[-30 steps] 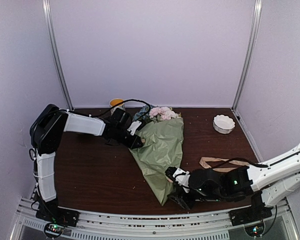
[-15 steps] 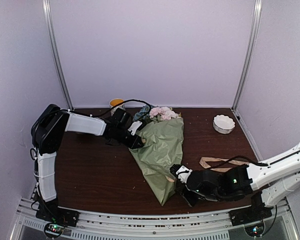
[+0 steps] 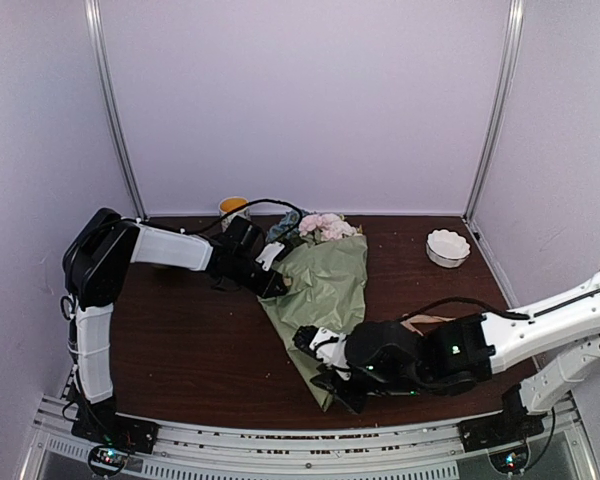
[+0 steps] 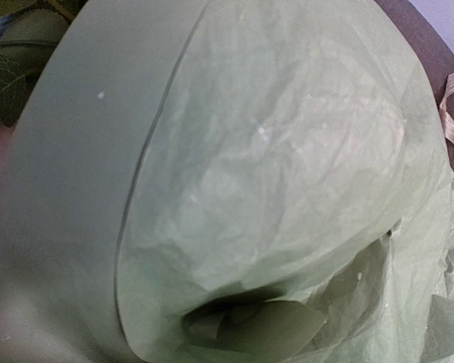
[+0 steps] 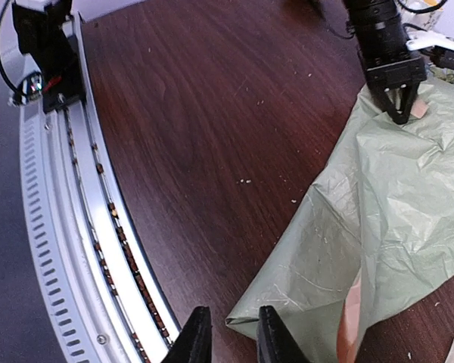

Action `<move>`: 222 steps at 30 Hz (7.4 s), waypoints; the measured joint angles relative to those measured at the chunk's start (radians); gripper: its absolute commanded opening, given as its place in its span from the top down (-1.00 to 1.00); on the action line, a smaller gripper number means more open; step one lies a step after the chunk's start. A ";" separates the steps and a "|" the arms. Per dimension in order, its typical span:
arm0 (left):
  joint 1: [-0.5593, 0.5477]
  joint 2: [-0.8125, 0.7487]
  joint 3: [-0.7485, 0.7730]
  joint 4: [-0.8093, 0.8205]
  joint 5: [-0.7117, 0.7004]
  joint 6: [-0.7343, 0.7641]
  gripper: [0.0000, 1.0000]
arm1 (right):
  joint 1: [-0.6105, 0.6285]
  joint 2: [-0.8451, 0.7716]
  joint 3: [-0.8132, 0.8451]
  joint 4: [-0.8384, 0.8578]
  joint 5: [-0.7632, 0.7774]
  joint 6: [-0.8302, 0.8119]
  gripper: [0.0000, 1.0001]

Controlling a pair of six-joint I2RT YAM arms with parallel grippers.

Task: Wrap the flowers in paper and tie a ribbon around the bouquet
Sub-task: Press the fold line on the folded bouquet.

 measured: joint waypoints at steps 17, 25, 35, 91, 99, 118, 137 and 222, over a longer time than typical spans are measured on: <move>0.002 0.012 0.028 -0.034 0.006 0.026 1.00 | 0.001 0.352 0.087 -0.285 0.111 0.046 0.74; 0.005 0.018 0.029 -0.035 0.018 0.030 1.00 | 0.002 0.287 -0.025 -0.282 0.058 0.134 0.74; 0.006 0.019 0.029 -0.035 0.018 0.040 1.00 | 0.031 0.032 -0.082 -0.298 -0.098 0.148 0.65; 0.044 0.035 0.053 -0.042 0.043 0.053 1.00 | -0.224 0.275 -0.049 -0.062 -0.367 0.106 0.78; 0.044 0.044 0.061 -0.042 0.044 0.061 1.00 | -0.145 0.182 -0.097 -0.091 -0.467 0.107 0.74; 0.044 0.045 0.061 -0.041 0.039 0.061 1.00 | -0.257 0.283 -0.021 -0.117 -0.343 0.124 0.76; 0.044 0.045 0.061 -0.040 0.029 0.072 1.00 | -0.717 0.069 -0.033 -0.326 -0.211 0.105 -0.20; 0.044 0.045 0.061 -0.043 0.012 0.113 1.00 | -1.022 0.061 0.021 -0.091 -0.652 0.105 -0.09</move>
